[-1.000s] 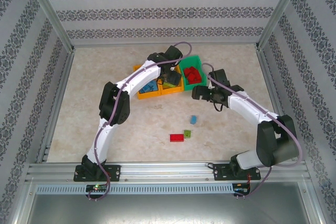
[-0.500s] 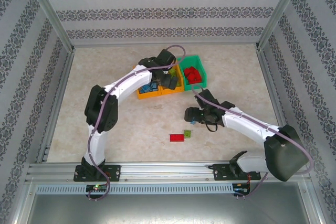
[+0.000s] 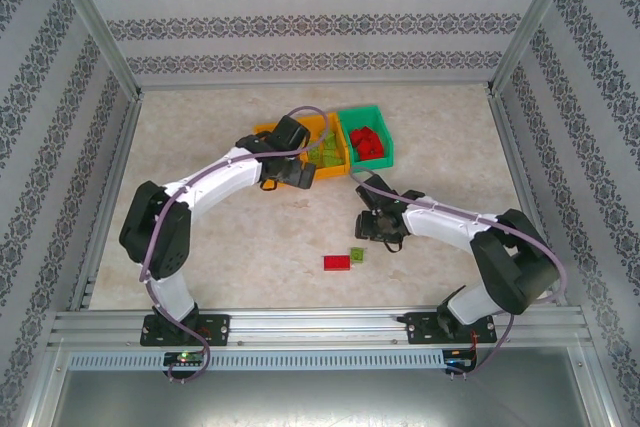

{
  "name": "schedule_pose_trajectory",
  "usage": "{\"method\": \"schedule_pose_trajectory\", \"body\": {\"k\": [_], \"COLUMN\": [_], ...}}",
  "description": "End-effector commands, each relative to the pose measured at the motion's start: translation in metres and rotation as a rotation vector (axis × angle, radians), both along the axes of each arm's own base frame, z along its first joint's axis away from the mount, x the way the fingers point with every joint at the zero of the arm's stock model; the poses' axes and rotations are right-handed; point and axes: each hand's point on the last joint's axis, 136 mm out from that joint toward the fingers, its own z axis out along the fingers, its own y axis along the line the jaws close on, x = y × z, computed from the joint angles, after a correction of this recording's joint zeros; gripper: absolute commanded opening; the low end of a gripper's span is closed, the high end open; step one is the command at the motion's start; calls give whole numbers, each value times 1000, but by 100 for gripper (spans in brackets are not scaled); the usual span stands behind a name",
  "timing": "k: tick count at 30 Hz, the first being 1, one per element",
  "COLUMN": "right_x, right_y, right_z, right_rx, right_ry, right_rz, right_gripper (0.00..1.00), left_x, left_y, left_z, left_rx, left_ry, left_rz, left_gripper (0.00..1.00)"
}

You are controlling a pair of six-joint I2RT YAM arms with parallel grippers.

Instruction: Sort the legos into containers by color

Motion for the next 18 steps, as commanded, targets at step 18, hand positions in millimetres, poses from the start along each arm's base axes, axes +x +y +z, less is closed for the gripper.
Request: {"method": "schedule_pose_trajectory", "body": {"k": [18], "right_x": [81], "right_y": [71], "right_z": [88], "right_rx": [139], "right_ry": [-260], "right_rz": [139], "right_gripper": [26], "left_x": [-47], "left_y": [60], "left_z": [10], "left_rx": [16], "left_ry": [-108], "left_rz": [136], "left_gripper": [99]}}
